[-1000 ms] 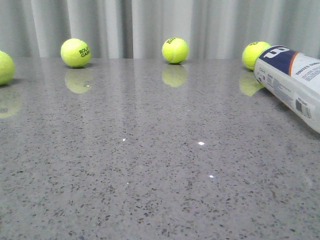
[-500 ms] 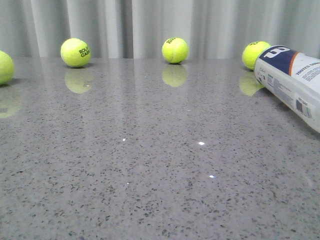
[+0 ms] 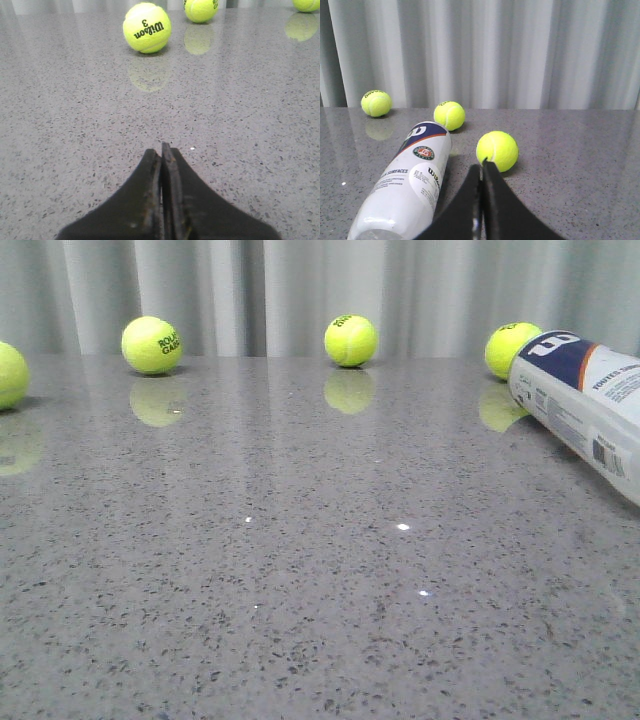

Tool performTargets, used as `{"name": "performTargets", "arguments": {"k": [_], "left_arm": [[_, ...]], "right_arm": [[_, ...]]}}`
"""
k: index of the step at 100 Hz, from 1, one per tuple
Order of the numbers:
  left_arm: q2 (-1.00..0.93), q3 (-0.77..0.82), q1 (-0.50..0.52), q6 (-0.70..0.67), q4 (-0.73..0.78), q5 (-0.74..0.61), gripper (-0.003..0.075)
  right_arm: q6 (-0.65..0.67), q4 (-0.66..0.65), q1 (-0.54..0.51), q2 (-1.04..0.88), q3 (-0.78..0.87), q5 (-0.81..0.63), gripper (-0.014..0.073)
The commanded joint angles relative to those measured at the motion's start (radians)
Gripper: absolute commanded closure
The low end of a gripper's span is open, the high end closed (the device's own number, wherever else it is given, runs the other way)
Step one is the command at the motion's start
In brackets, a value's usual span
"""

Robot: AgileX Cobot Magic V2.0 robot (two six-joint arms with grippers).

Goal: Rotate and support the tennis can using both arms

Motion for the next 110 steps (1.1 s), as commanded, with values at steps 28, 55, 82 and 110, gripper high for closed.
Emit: {"name": "performTargets", "arguments": {"k": [28,55,82,110], "left_arm": [[-0.040,0.050,-0.003,-0.008,0.000,-0.079,0.0741],[-0.040,0.050,-0.003,-0.008,0.000,-0.079,0.0741],[-0.040,0.050,-0.003,-0.008,0.000,-0.079,0.0741],[-0.040,0.050,-0.003,-0.008,0.000,-0.079,0.0741]], "right_arm": [[-0.006,-0.006,0.000,0.227,-0.171,0.152,0.0650],[-0.006,0.003,0.000,0.491,-0.327,0.269,0.0599],[-0.004,0.023,0.032,0.734,-0.530,0.393,-0.0071],[0.010,0.188,0.078,1.013,-0.752,0.534,-0.0042]]}}
